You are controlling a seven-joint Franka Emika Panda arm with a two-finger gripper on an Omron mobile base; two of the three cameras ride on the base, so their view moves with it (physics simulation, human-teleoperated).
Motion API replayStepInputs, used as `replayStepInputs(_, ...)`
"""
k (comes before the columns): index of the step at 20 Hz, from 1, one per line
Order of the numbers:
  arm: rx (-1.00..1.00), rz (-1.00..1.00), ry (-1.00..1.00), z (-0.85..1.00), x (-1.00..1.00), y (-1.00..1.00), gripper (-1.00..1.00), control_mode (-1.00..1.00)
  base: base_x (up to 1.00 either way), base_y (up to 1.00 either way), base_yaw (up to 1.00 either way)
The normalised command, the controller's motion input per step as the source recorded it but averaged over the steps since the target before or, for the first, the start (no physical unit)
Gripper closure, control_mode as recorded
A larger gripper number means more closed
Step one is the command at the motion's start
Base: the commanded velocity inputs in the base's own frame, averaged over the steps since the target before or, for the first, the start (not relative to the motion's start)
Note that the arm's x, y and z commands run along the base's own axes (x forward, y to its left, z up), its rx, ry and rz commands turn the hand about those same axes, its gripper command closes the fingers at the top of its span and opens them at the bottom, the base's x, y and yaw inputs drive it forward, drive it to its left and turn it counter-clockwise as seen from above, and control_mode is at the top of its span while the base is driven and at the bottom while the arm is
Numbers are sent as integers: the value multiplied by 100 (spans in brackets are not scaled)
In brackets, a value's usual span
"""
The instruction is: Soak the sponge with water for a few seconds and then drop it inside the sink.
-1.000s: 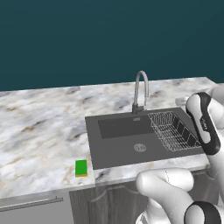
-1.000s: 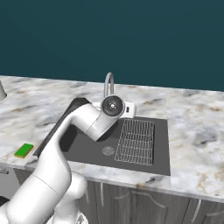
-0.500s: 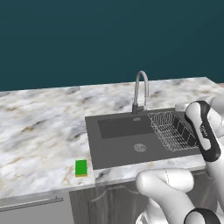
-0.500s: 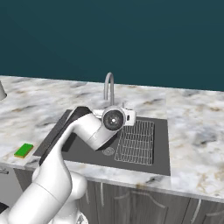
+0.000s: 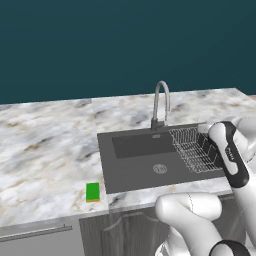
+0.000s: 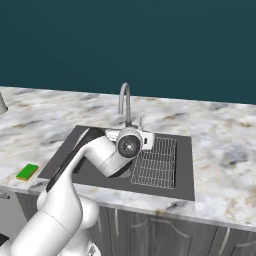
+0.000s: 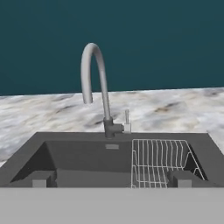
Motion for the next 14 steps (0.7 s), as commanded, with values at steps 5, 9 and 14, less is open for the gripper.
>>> replayStepInputs(5,0,6,-15,-16,21,0,-100,-100,0,0,0)
replayStepInputs(9,0,9,-13,-3,38,-3,-100,-100,0,0,0)
replayStepInputs(14,-1,11,1,1,33,-8,-100,-100,0,0,0)
